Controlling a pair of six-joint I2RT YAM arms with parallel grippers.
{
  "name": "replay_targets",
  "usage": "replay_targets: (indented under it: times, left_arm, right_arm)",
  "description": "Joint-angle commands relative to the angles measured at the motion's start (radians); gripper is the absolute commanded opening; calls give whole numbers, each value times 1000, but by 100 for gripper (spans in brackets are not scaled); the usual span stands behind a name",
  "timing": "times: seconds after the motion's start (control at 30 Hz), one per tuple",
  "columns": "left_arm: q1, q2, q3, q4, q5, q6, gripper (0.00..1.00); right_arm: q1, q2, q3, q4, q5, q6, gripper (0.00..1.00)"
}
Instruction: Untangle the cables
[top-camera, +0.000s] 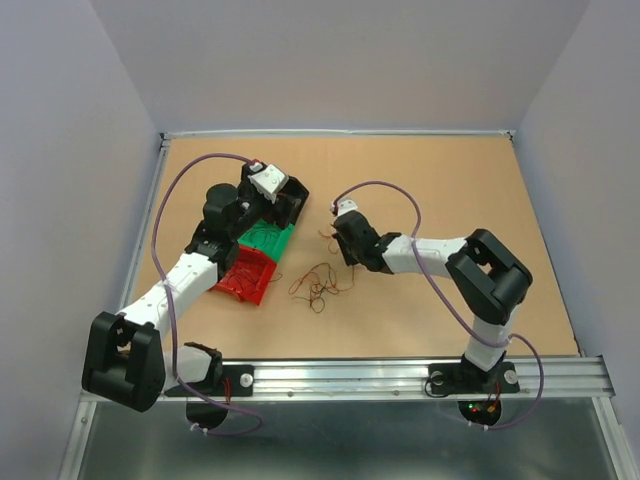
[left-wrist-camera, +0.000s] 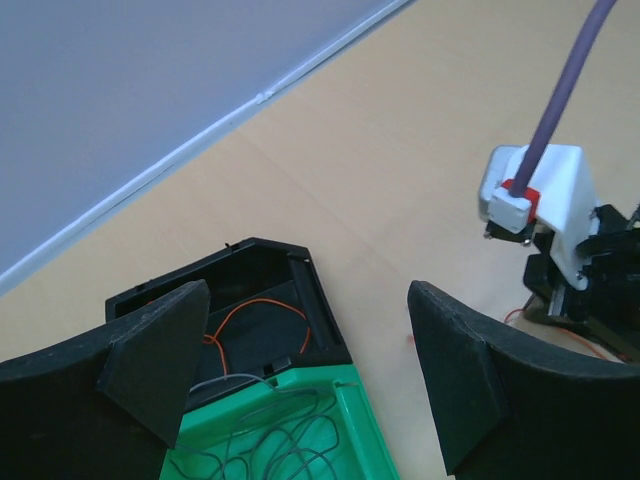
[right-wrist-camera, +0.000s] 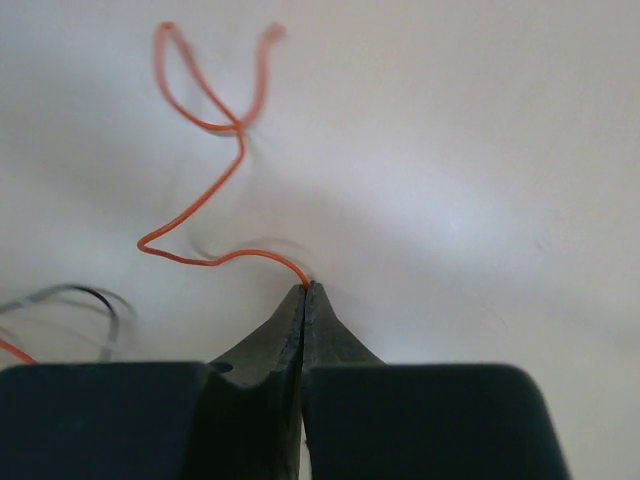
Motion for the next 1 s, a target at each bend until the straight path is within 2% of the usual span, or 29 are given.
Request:
replay_targets:
  times: [0.0, 0.03, 0.1, 0.13, 0.2, 0.27, 0.43, 0.53, 0.67, 0.83, 0.97]
  left_arm:
    - [0, -44, -16, 71, 68, -4, 93]
    - [0, -47, -18, 73, 73, -3, 93]
    - [0, -47, -28, 87, 81, -1, 93]
    - [0, -44, -30, 96, 105, 0, 93]
    - [0, -38, -36, 101, 169, 6, 93]
    - [0, -32, -38, 104, 217, 8, 93]
    - [1, -54, -76, 142, 359, 3, 96]
    - [3, -70, -90, 171, 441, -7, 97]
    - [3, -66, -93, 245, 460, -70, 97]
    - [1, -41, -84, 262, 591, -98, 99]
    - [1, 5, -78, 260, 604, -89, 99]
  right_arm:
    - [-8, -184, -93, -19, 158, 0, 0]
    - [-8, -299, -130, 75, 133, -6, 1]
    - [-10, -403, -149, 144, 81, -9, 1]
    - [-10, -493, -156, 199, -7, -21, 1]
    - [-10, -555, -141, 225, -161, -40, 1]
    - [-10, -598, -98, 230, -218, -44, 1]
    - [-8, -595, 29, 205, -200, -22, 1]
    - [-10, -578, 101, 190, -264, -5, 1]
    - [-8, -560, 153, 173, -284, 14, 0]
    - [-10, -554, 176, 173, -297, 21, 1]
    - [-10, -557, 199, 171, -300, 25, 1]
